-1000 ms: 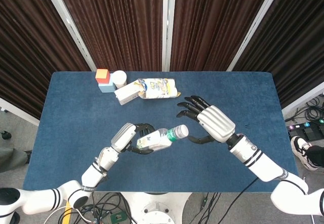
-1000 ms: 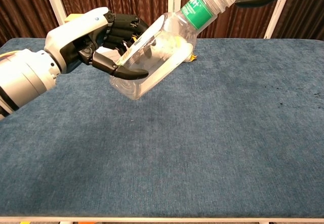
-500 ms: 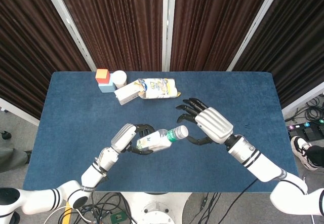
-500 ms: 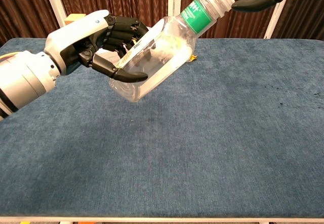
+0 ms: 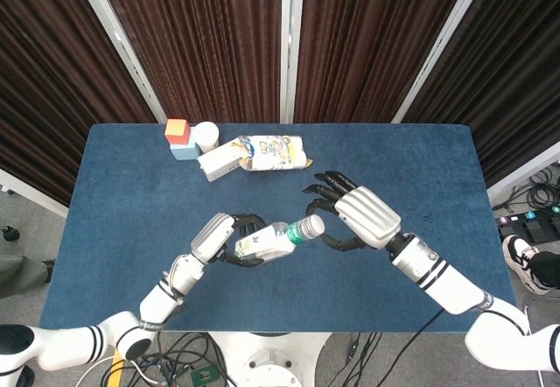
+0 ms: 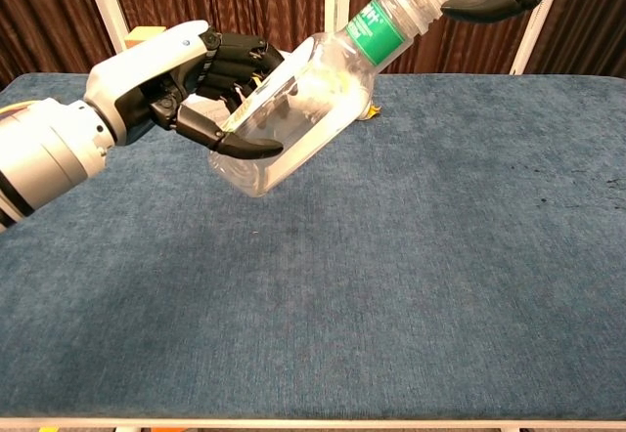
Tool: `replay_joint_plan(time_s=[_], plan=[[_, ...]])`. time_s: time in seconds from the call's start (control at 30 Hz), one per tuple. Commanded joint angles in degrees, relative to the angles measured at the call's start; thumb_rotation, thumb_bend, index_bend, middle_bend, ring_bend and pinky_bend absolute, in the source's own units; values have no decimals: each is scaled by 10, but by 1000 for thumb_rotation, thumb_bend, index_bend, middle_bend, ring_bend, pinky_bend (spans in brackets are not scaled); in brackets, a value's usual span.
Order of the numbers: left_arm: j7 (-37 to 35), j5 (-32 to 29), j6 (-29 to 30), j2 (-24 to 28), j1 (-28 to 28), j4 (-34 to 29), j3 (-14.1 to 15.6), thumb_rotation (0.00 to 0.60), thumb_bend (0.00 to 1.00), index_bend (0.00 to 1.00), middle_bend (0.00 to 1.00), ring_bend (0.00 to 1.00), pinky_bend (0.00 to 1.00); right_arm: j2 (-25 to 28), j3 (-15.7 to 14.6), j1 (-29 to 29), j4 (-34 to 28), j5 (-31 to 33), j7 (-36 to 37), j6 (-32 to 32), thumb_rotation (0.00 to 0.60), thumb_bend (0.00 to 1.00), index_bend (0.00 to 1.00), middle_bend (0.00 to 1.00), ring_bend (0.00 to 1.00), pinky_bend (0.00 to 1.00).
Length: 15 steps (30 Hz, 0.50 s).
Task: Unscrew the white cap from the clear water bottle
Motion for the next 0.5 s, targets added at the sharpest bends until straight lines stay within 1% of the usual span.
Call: replay_joint_plan(time_s=[0.03, 0.2, 0.27, 0.37, 0.5], plan=[[0, 0, -1, 1, 0, 1, 1, 600, 402, 588, 579, 491, 574, 0, 0, -2, -1, -1, 1, 3, 600, 359, 461, 170, 0, 0], [3, -1, -6, 6, 0, 6, 3, 600, 402, 587, 579, 491, 574, 10, 0, -10, -4, -4, 4, 15, 600, 375, 469, 176, 0, 0], [22, 2, -9, 13, 0, 17, 7, 600, 402, 588, 579, 491, 572, 18, 0, -17, -5, -3, 8, 24, 600, 376, 469, 176, 0, 0], [91, 0, -33, 29, -3, 42, 20, 600, 402, 587, 577, 490, 547, 34, -5, -29, -1, 8, 10, 26, 600, 376, 469, 177, 0, 0], [196, -36, -83, 50, -4, 49, 29, 600, 402, 586, 569, 485, 494, 50, -21, -39, 7, 31, -1, 2, 600, 376, 471, 177, 0, 0]])
